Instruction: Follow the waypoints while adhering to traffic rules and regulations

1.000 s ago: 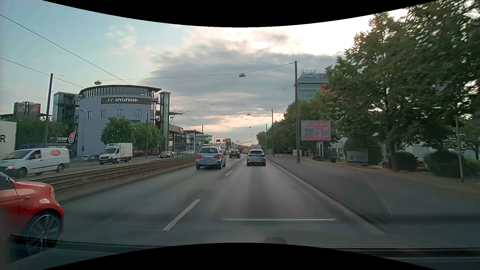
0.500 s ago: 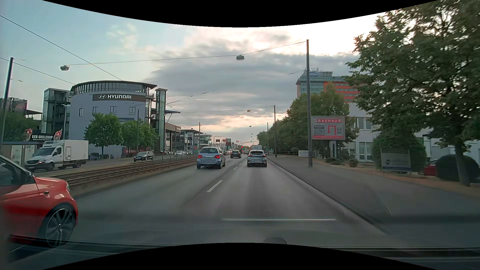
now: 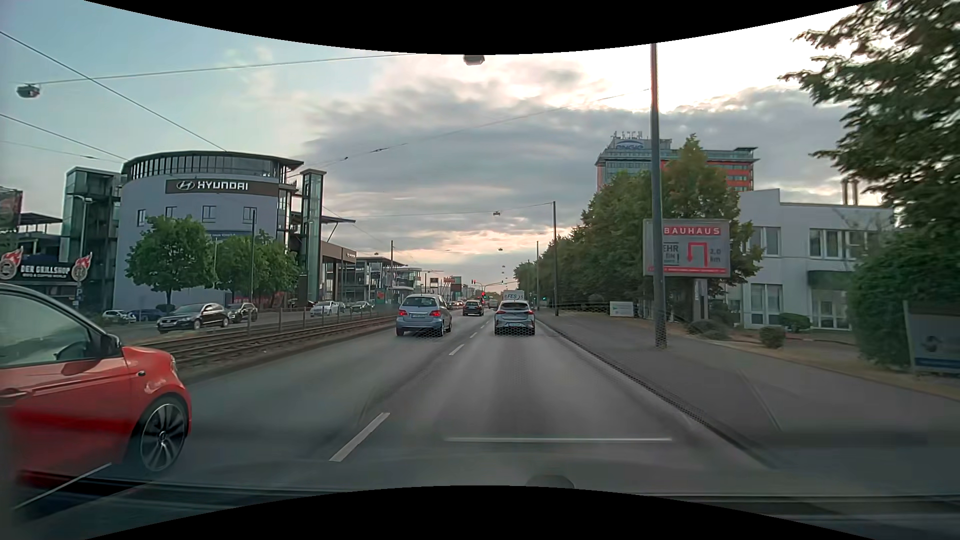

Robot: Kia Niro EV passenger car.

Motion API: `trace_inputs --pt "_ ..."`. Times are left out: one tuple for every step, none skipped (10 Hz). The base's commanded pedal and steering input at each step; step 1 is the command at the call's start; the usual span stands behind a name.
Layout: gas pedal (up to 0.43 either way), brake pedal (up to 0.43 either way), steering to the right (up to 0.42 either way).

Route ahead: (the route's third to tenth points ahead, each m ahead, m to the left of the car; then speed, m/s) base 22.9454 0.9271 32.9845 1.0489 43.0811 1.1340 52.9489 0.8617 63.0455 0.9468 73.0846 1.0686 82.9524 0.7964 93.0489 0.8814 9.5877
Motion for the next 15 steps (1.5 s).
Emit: trace_inputs --pt "0.0 0.0 -0.003" --pt "0.0 0.0 -0.003" --pt "0.0 0.0 -0.003" --pt "0.0 0.0 -0.002" --pt "0.0 0.0 -0.001" --pt "0.0 0.0 -0.001" --pt "0.0 0.0 -0.002" --pt "0.0 0.0 -0.001" --pt "0.0 0.0 -0.002" --pt "0.0 0.0 -0.002" --pt "0.0 0.0 -0.002" --pt "0.0 0.0 -0.002" --pt "0.0 0.0 -0.002" --pt "0.0 0.0 -0.002" --pt "0.0 0.0 -0.002"
